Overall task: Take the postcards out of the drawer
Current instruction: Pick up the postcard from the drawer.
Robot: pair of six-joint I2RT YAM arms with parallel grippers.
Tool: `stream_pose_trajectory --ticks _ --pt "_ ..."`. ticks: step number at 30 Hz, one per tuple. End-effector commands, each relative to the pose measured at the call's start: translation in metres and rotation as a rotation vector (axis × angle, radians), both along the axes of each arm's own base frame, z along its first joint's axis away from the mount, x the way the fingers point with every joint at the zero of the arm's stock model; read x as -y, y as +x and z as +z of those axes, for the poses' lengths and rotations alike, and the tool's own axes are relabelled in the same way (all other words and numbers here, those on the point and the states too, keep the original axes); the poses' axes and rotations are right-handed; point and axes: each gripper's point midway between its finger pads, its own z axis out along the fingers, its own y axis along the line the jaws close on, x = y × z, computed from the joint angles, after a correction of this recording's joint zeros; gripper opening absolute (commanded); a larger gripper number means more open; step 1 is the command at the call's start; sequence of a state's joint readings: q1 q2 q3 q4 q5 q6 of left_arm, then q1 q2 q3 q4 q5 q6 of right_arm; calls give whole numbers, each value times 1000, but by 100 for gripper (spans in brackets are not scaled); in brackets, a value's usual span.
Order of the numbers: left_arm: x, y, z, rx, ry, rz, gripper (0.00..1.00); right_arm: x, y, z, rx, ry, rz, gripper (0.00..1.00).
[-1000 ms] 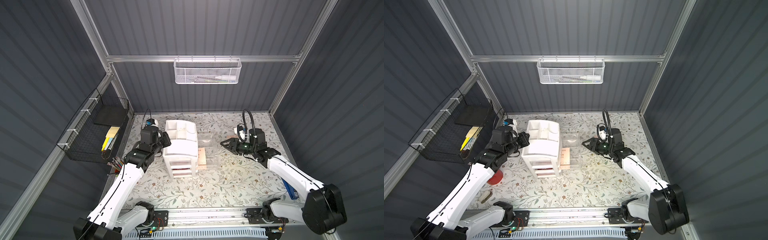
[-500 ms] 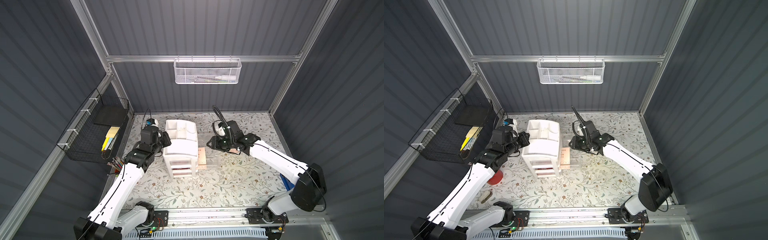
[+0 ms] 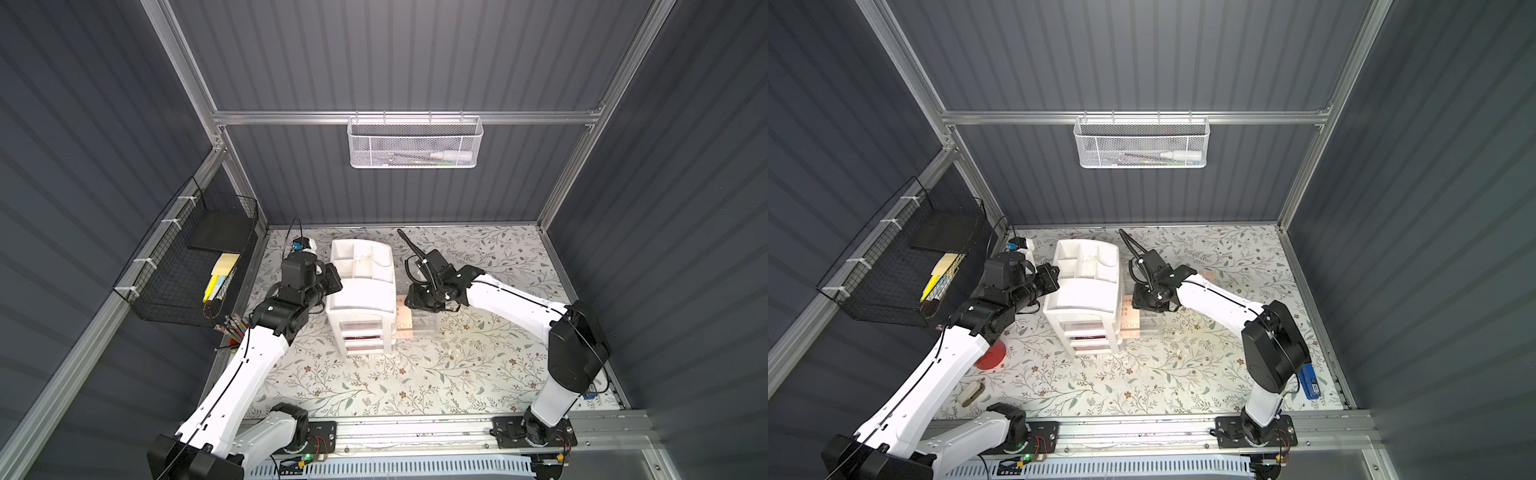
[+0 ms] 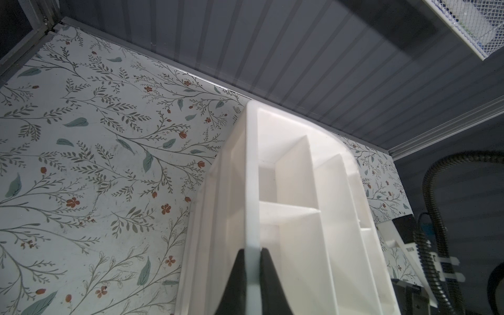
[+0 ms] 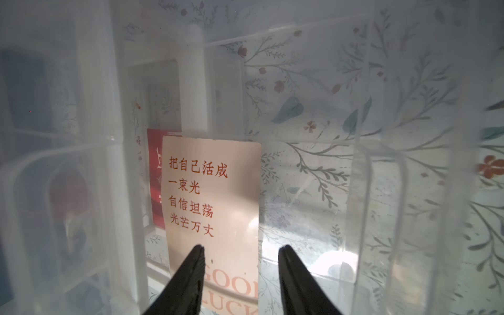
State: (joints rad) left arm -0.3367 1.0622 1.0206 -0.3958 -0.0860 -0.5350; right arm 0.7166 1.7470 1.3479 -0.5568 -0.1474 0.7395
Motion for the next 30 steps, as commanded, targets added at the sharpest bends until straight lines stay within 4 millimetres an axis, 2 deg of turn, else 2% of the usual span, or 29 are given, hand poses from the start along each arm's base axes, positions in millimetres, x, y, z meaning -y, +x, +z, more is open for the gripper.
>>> stream_pose_trajectory --ticks 1,19,30 --pt "-4 0 -19 -39 40 1 0 -6 3 1 -4 -5 -4 49" --pt "-3 2 -22 -47 42 -5 0 -17 -5 -23 -72 -2 40 51" --pt "0 2 -24 -52 34 -15 0 -29 -8 -20 -79 67 69 50"
